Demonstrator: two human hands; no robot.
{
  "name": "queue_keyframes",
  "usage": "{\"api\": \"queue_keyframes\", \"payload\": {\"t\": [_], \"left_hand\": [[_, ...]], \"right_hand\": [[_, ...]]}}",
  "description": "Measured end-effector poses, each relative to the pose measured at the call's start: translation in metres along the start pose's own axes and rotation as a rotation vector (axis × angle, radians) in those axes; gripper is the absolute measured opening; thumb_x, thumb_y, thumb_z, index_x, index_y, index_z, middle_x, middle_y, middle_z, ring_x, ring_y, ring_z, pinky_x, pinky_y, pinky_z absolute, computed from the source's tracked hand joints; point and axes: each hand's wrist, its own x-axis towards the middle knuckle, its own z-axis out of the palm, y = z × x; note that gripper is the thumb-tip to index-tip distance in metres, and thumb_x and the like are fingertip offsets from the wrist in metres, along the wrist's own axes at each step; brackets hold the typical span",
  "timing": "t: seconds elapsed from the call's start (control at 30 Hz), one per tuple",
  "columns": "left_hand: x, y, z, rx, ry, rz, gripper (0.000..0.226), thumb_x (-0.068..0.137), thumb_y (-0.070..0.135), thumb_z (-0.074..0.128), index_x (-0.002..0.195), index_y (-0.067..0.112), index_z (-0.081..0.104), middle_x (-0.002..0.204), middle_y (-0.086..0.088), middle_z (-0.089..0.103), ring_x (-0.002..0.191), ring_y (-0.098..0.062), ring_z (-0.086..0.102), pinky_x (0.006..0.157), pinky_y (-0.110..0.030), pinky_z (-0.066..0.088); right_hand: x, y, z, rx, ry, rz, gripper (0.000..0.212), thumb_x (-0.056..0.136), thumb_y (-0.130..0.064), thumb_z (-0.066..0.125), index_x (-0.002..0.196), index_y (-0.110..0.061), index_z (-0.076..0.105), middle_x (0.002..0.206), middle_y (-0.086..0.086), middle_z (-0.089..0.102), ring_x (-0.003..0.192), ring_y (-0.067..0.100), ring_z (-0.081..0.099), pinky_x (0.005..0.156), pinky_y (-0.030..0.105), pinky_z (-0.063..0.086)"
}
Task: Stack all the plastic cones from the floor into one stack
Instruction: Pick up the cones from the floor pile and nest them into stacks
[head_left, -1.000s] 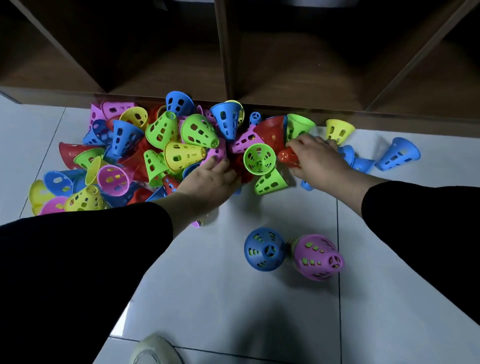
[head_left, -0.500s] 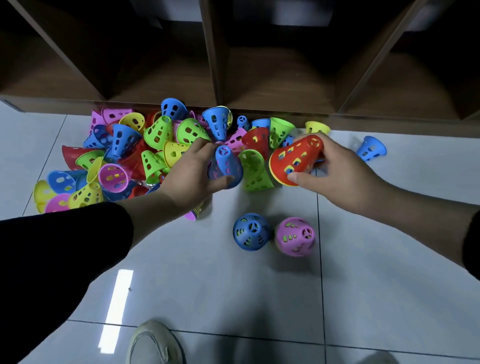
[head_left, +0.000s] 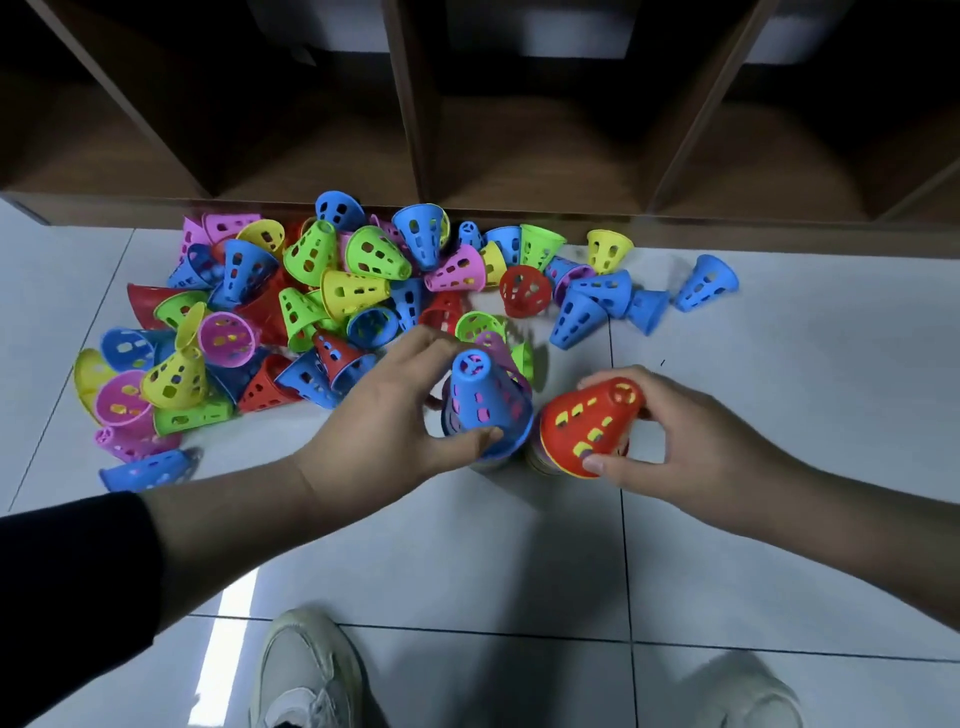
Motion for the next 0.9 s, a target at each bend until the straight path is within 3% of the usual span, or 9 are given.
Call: {"api": "queue_keyframes", "payload": {"t": [0.1,0.2,0.33,0.4,0.53,0.63,0.7,0.83,0.9], "left_hand": [[0.001,-0.004,0.010,0.078,-0.072,0.037,0.066,0.079,0.049,0.074,0.137,0.025,0.050,0.132,0.008,0.044,0.121,-0.006,0.048,0.096,-0.027,0.050],[0.008,-0.004,0.016,0.093,-0.067,0.038,0.067,0.077,0.060,0.066,0.135,0.034,0.045,0.134,0.016,0.040,0.117,-0.005,0.049,0.094,-0.026,0.051],[0.015,-0.011,0.022,0.156,-0.095,0.020,0.064,0.077,0.061,0.065,0.132,0.038,0.042,0.126,0.015,0.039,0.108,-0.008,0.051,0.085,-0.028,0.055],[0.014,-0.018,0.026,0.119,-0.090,-0.020,0.062,0.079,0.053,0.072,0.132,0.035,0.045,0.123,0.015,0.042,0.107,-0.009,0.052,0.087,-0.029,0.054],[0.014,-0.028,0.031,-0.012,-0.086,-0.088,0.061,0.081,0.039,0.078,0.133,0.033,0.047,0.125,0.013,0.048,0.113,-0.007,0.052,0.089,-0.017,0.050],[0.016,-0.033,0.035,-0.052,-0.103,-0.097,0.058,0.080,0.035,0.078,0.129,0.036,0.047,0.122,0.018,0.053,0.111,-0.001,0.053,0.085,-0.011,0.047],[0.014,-0.037,0.038,-0.091,-0.123,-0.133,0.057,0.079,0.037,0.078,0.127,0.039,0.047,0.119,0.022,0.053,0.110,0.003,0.053,0.082,-0.010,0.046],[0.009,-0.048,0.048,-0.045,-0.227,-0.164,0.061,0.078,0.048,0.071,0.132,0.034,0.048,0.125,0.012,0.053,0.115,-0.009,0.055,0.094,-0.032,0.053],[0.006,-0.053,0.052,-0.016,-0.239,-0.154,0.060,0.081,0.046,0.072,0.134,0.033,0.047,0.128,0.011,0.054,0.116,-0.009,0.055,0.096,-0.035,0.052]], "right_hand": [[0.003,0.012,0.014,-0.122,0.007,0.013,0.054,0.080,-0.055,0.072,0.126,-0.048,0.046,0.120,-0.036,0.051,0.113,-0.020,0.045,0.086,-0.004,0.034],[0.011,0.020,0.021,-0.143,0.032,0.048,0.047,0.084,-0.044,0.074,0.123,-0.045,0.047,0.113,-0.032,0.052,0.105,-0.027,0.043,0.080,-0.004,0.034],[0.019,0.027,0.024,-0.162,-0.018,0.058,0.044,0.086,-0.045,0.072,0.121,-0.045,0.046,0.115,-0.026,0.058,0.103,-0.006,0.057,0.078,0.005,0.042],[0.020,0.030,0.025,-0.177,-0.027,0.058,0.053,0.082,-0.053,0.073,0.124,-0.048,0.042,0.116,-0.031,0.053,0.106,-0.008,0.056,0.079,0.004,0.040],[0.020,0.026,0.020,-0.095,-0.051,0.046,0.082,0.068,-0.082,0.064,0.137,-0.057,0.029,0.125,-0.048,0.037,0.117,-0.030,0.035,0.091,0.006,0.035],[0.027,0.018,0.016,0.152,-0.054,-0.035,0.059,0.083,-0.079,0.048,0.137,-0.055,0.038,0.139,-0.036,0.047,0.130,-0.015,0.041,0.103,0.011,0.040],[0.042,0.013,0.013,0.227,-0.043,0.023,0.046,0.089,-0.073,0.044,0.130,-0.054,0.048,0.132,-0.031,0.055,0.123,-0.014,0.049,0.099,0.012,0.045],[0.073,0.011,0.007,0.094,-0.088,0.174,0.031,0.100,-0.047,0.050,0.123,-0.034,0.066,0.118,-0.017,0.067,0.111,0.000,0.060,0.094,0.024,0.052],[0.085,0.012,0.005,0.016,-0.140,0.195,0.031,0.102,-0.041,0.050,0.119,-0.025,0.070,0.113,-0.010,0.071,0.106,0.006,0.063,0.091,0.026,0.052]]}}
